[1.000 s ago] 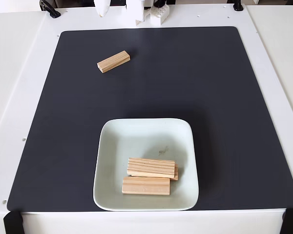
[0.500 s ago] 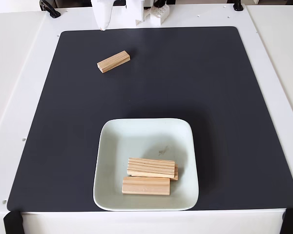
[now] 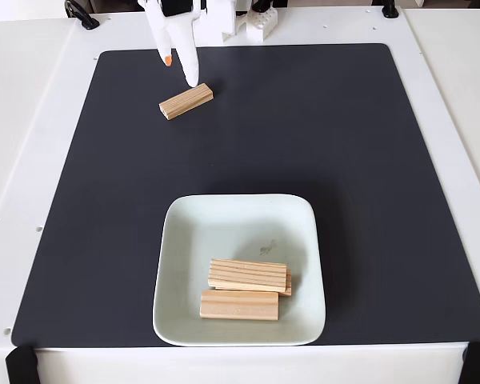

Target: Pick up the wooden block and place them on the plate.

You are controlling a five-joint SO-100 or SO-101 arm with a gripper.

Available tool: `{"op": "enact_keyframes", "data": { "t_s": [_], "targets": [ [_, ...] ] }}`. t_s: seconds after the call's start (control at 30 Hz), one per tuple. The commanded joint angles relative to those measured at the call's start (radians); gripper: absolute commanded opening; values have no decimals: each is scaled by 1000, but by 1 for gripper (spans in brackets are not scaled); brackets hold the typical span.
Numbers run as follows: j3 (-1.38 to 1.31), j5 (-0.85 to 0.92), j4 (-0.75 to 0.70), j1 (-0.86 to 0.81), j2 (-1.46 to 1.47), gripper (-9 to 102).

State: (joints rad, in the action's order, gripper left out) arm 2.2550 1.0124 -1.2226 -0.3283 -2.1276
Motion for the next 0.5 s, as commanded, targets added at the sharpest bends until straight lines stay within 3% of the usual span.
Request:
{"op": "enact_keyframes", "data": {
  "t_s": [0.0, 0.47],
  "targets": [
    [11, 12, 72, 11, 32, 38],
    [20, 14, 130, 41, 160, 38]
  ]
}}
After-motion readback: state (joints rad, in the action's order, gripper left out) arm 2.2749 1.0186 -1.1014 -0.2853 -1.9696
